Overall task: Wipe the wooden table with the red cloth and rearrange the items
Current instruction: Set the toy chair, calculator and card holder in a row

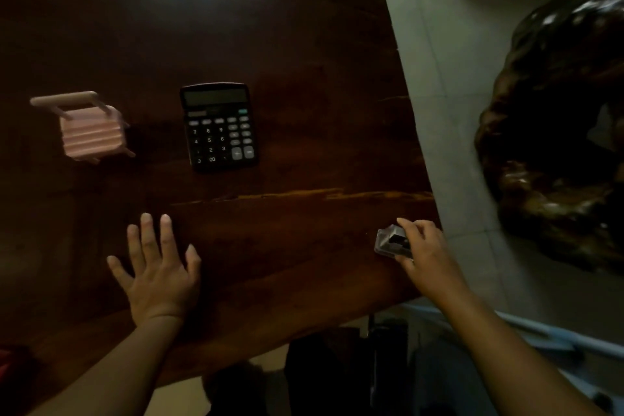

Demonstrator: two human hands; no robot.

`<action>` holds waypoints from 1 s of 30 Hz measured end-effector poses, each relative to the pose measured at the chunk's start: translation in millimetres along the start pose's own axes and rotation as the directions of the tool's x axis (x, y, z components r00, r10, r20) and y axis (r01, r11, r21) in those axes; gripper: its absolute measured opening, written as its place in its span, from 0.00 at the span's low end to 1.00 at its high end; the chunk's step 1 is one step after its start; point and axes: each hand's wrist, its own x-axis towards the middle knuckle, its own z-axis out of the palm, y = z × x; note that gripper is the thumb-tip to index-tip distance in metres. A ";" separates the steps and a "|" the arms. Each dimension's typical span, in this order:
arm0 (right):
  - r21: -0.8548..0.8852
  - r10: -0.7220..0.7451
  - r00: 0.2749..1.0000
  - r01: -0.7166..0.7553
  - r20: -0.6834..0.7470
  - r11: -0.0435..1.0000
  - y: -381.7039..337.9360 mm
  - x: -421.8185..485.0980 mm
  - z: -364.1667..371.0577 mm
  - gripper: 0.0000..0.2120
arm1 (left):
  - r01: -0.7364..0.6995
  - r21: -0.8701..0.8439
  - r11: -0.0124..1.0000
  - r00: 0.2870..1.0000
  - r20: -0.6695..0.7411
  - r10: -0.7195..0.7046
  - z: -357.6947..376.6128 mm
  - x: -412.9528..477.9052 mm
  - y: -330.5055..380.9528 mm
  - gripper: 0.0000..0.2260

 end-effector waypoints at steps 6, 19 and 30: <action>0.013 -0.093 0.995 0.093 -0.046 0.996 -16.5 26.4 -13.0 0.23 | 0.003 0.006 1.000 1.000 -0.001 -0.003 -2.2 -0.7 2.4 0.31; 0.013 -0.360 0.932 0.360 0.032 0.933 -163.6 191.6 -95.2 0.19 | -0.001 0.037 0.999 1.000 -0.005 0.001 8.9 1.7 -6.4 0.31; -0.183 -0.325 0.943 0.308 -0.071 0.933 -198.2 220.7 -79.7 0.39 | -0.009 0.071 0.997 1.000 -0.025 0.011 12.9 2.1 -5.3 0.31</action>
